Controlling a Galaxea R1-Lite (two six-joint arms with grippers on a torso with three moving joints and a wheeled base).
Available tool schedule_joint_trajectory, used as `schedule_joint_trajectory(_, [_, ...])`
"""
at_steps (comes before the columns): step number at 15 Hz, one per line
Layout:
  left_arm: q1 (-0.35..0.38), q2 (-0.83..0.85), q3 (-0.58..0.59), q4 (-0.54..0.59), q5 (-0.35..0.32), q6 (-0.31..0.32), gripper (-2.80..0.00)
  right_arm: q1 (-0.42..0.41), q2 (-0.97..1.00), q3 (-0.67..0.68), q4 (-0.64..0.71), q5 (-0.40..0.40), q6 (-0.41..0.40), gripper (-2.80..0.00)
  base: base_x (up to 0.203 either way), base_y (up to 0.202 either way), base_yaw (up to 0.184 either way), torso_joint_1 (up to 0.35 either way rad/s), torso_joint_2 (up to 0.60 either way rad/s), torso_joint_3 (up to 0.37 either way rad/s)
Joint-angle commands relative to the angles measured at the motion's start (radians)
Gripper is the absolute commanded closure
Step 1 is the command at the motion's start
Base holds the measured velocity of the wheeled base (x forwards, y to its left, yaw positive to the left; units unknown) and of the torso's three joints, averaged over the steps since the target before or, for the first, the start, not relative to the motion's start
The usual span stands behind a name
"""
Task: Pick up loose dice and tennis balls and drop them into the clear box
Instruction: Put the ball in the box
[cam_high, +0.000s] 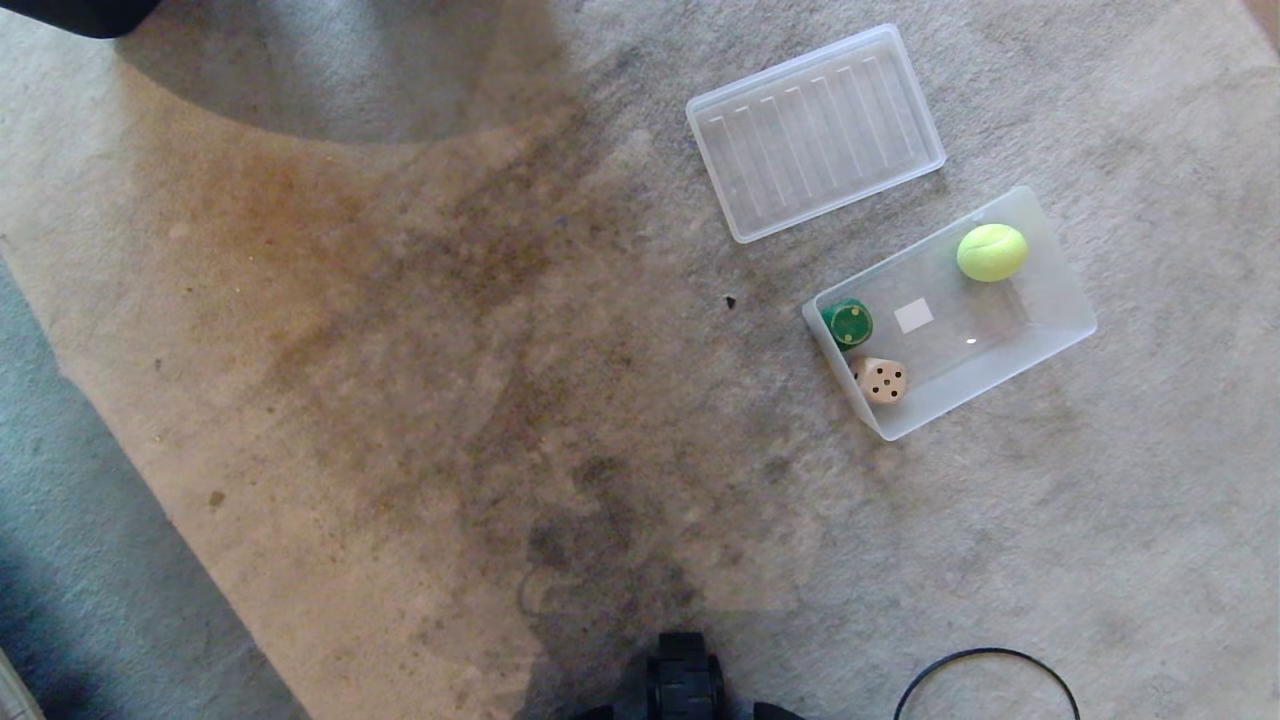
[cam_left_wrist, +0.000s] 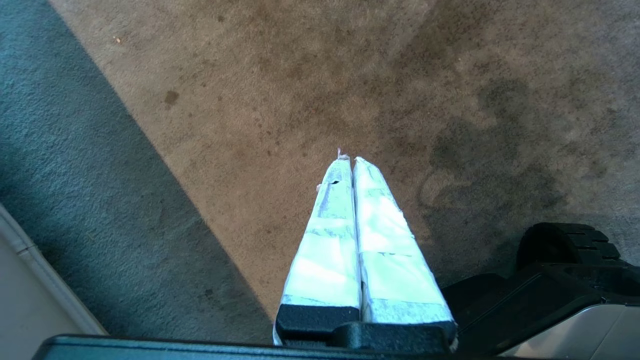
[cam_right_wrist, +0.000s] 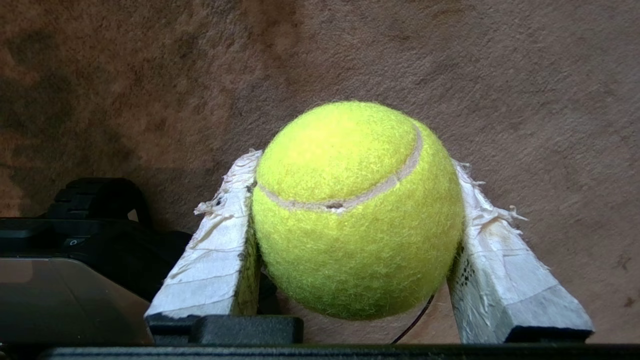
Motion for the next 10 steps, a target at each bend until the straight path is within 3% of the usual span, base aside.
schedule_joint_trajectory(1, [0.000, 0.000, 0.000, 0.000, 0.001, 0.000, 0.00, 0.000, 0.001, -0.002, 0.001, -0.002, 0.000, 0.00, 0.000, 0.000, 0.000, 0.000, 0.00, 0.000])
schedule_joint_trajectory(4, [0.000, 0.000, 0.000, 0.002, 0.001, 0.000, 0.00, 0.000, 0.012, -0.119, 0.094, 0.001, 0.001, 0.00, 0.000, 0.000, 0.000, 0.000, 0.00, 0.000])
schedule_joint_trajectory(7, [0.000, 0.000, 0.000, 0.002, 0.001, 0.000, 0.00, 0.002, 0.031, -0.144, 0.131, 0.002, 0.025, 0.00, 0.000, 0.000, 0.000, 0.000, 0.00, 0.000])
schedule_joint_trajectory(10, [0.000, 0.000, 0.000, 0.001, 0.001, 0.000, 0.00, 0.008, 0.271, -0.318, 0.184, 0.002, 0.106, 0.00, 0.000, 0.000, 0.000, 0.000, 0.00, 0.000])
